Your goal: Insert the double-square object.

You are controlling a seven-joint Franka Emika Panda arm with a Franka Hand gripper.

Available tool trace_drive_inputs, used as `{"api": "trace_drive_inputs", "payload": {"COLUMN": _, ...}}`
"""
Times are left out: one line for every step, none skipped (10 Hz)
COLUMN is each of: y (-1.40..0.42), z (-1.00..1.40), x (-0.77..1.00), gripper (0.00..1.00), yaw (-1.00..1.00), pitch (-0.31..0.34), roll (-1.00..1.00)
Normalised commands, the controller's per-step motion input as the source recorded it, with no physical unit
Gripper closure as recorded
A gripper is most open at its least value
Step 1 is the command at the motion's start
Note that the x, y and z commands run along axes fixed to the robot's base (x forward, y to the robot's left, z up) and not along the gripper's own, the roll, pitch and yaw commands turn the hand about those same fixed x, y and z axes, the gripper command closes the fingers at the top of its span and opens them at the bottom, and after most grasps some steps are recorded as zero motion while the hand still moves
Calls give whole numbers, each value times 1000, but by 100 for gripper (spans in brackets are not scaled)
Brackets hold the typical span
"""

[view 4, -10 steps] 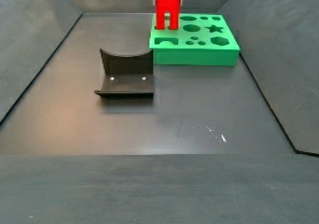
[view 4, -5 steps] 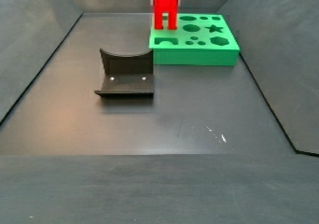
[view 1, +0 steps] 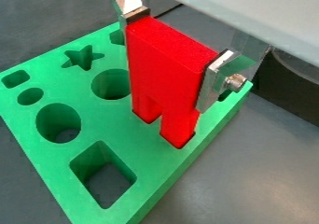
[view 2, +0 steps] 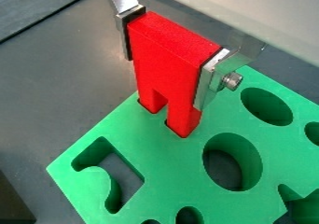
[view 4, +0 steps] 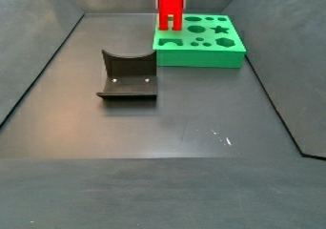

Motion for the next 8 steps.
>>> {"api": "trace_drive_inputs", "payload": {"y": 0, "z": -274, "x": 0, "gripper": 100, "yaw": 0, "pitch": 0, "roll": -46}}
{"api": "trace_drive_inputs", "payload": {"y": 0, "z": -331, "x": 186, "gripper": 100, "yaw": 0, "pitch": 0, "roll": 0}}
{"api": "trace_drive_inputs", "payload": {"y": 6, "z": -366, "x": 297, "gripper": 100, "yaw": 0, "pitch": 0, "roll": 0}}
{"api": "trace_drive_inputs", "payload": {"y": 3, "z": -351, "x": 334, "gripper": 100, "yaw": 0, "pitch": 0, "roll": 0}}
{"api": "trace_drive_inputs", "payload": {"y": 0, "z": -360, "x": 317, "gripper": 100, "yaw": 0, "pitch": 0, "roll": 0}}
{"api": "trace_drive_inputs", "payload": {"y": 14, "z": -360, "x": 329, "gripper": 100, "yaw": 3, "pitch": 0, "roll": 0}}
{"api": "trace_drive_inputs", "payload": {"y": 34, "z": -337, "x": 314, "gripper": 100, "yaw": 26, "pitch": 4, "roll": 0}}
{"api": "trace_drive_inputs", "payload": {"y": 31, "z": -314, "x": 309, "gripper": 100, "yaw": 26, "pitch": 16, "roll": 0}}
